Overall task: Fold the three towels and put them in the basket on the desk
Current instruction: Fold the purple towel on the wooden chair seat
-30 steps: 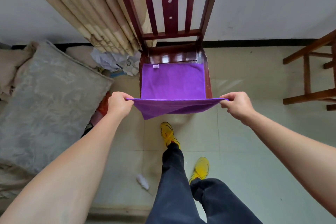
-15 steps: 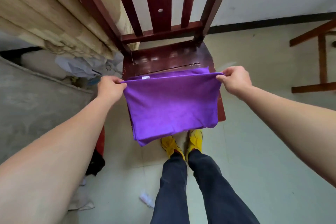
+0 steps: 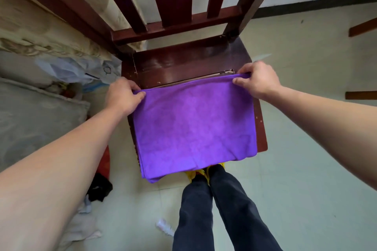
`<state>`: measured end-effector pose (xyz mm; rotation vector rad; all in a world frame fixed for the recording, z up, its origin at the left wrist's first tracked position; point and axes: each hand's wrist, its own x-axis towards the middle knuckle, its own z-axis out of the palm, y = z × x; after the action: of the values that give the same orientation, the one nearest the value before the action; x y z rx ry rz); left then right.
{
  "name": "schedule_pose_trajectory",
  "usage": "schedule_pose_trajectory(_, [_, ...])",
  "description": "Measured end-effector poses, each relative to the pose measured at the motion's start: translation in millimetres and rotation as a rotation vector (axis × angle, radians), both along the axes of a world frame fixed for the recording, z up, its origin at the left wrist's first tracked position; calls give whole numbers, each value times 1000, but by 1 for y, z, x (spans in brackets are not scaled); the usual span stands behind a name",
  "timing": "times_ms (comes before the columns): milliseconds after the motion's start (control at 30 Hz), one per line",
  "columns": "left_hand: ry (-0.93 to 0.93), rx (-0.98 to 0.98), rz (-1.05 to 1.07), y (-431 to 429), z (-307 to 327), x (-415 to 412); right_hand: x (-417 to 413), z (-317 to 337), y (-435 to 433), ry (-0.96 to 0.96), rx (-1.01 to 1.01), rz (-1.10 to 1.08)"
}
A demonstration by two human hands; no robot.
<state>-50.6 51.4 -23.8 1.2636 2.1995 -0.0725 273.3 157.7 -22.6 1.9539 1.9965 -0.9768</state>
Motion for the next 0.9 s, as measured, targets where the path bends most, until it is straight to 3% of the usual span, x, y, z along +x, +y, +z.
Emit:
schedule_pose_trajectory(200, [-78, -113, -13, 7, -1, 3, -6, -4, 5, -113, -86, 160])
schedule_pose_trajectory(333, [-71, -27, -72, 5, 3, 1, -4, -1, -2, -213, 19, 570])
schedule_pose_trajectory(400, [-58, 1, -125, 2, 5, -5, -3, 0, -5, -197, 0, 672])
schedule_pose_trajectory(600, [-27, 73, -225, -10, 12, -11, 3, 1, -10, -143, -101, 635])
schedule_pose_trajectory(733, [-11, 97, -221, -23, 22, -10, 21, 12, -19, -55, 68, 487])
schedule_pose_trajectory(900, [-23, 167, -197, -32, 52, -15, 38, 50, -20, 197, 155, 373])
